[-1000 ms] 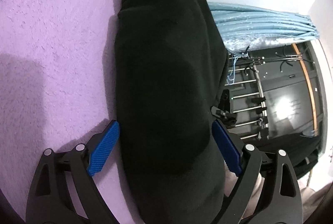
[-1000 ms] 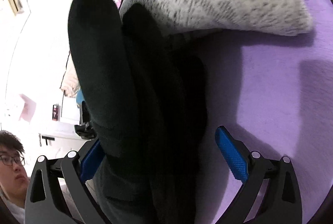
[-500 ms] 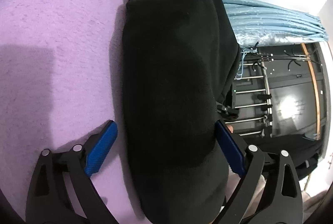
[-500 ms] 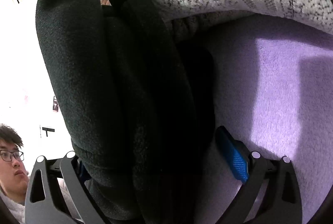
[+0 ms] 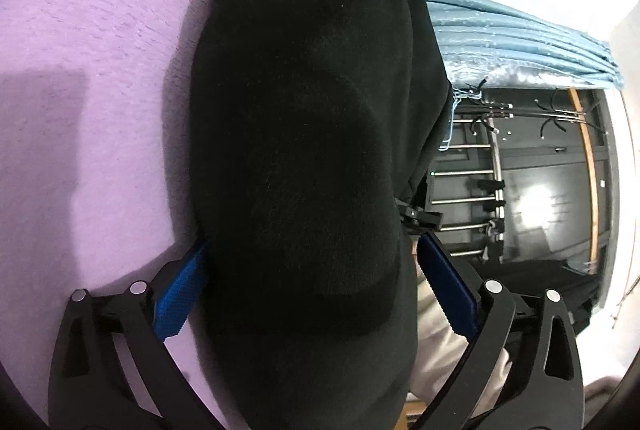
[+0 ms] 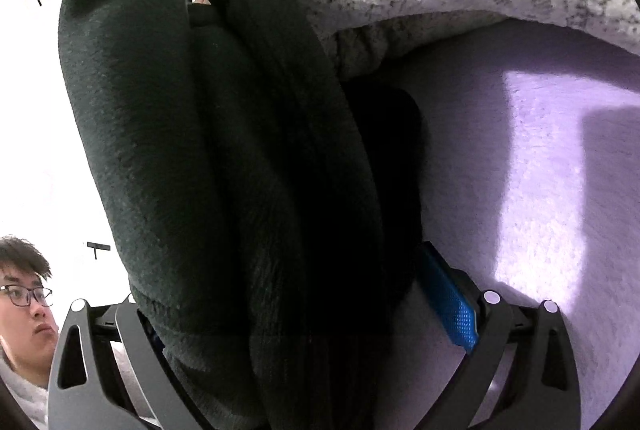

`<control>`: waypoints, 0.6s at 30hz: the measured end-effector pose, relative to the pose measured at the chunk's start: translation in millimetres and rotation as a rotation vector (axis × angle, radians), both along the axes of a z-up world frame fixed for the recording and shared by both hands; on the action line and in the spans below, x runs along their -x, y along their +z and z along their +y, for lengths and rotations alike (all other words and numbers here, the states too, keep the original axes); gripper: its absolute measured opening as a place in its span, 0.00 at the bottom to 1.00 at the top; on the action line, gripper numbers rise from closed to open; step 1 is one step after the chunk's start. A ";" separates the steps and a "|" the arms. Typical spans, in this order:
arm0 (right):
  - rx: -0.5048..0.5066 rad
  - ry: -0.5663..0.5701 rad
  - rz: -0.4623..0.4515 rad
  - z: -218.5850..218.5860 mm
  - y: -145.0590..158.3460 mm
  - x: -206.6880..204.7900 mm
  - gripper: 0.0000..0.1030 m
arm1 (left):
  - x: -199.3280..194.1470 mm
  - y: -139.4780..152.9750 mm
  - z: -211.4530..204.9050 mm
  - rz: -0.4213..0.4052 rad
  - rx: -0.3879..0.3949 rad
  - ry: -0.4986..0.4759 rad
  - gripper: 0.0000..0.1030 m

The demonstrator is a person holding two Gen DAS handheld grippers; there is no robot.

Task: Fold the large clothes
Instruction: 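Lift the hoodie bundle with both grippers and carry it toward the white knit sweater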

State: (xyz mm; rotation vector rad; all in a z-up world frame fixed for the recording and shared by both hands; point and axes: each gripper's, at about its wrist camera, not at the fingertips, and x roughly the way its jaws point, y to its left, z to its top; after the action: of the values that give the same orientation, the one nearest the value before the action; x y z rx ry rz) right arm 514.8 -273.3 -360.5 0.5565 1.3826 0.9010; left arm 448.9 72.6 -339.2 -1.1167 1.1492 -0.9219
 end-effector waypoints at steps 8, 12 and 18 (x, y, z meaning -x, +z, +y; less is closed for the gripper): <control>0.034 0.036 0.027 22.6 -5.7 -2.0 0.85 | -4.6 4.5 -12.5 -0.006 -0.001 -0.034 0.91; 0.033 0.028 0.033 23.5 -9.0 -4.3 0.84 | -5.2 2.7 -14.4 0.001 0.015 -0.032 0.83; -0.017 -0.022 0.068 9.3 -24.6 -2.6 0.56 | -5.1 -3.9 -13.1 0.017 0.041 -0.024 0.68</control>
State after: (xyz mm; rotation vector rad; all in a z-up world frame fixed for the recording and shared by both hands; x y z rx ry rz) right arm 517.4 -264.0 -385.1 0.6192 1.4284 0.8843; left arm 454.1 59.4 -343.2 -1.1476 1.1647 -0.9601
